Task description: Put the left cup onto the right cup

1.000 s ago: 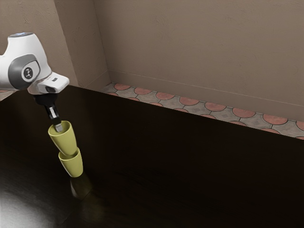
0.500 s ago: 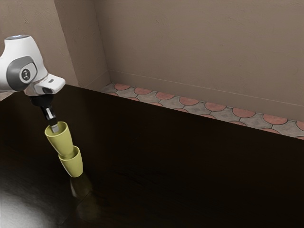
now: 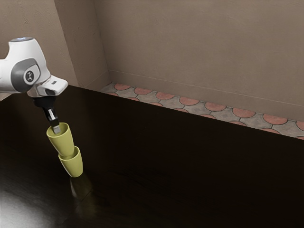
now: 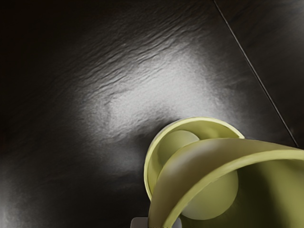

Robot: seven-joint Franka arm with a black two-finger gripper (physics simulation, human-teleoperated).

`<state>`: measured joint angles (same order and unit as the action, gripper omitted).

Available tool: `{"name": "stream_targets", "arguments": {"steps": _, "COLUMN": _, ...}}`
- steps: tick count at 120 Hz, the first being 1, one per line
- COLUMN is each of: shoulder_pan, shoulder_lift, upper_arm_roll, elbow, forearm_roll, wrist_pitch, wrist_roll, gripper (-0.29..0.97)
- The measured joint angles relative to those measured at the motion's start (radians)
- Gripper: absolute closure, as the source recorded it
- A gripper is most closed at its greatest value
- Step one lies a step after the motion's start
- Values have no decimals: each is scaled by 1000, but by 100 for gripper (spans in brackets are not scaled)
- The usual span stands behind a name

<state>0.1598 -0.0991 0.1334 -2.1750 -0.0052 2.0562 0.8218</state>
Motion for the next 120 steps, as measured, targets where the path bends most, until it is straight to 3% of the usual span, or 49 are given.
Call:
{"name": "stream_targets", "arguments": {"steps": 86, "shoulder_pan": -8, "shoulder_lift": 41, "upper_arm_roll": -3, "elbow": -5, "forearm_roll": 1, "wrist_pitch": 32, "wrist_roll": -5, "gripper": 78}}
{"name": "stream_targets", "arguments": {"steps": 120, "shoulder_pan": -16, "shoulder_lift": 40, "upper_arm_roll": -4, "elbow": -7, "forearm_roll": -5, "wrist_pitch": 33, "wrist_roll": -1, "gripper": 46}}
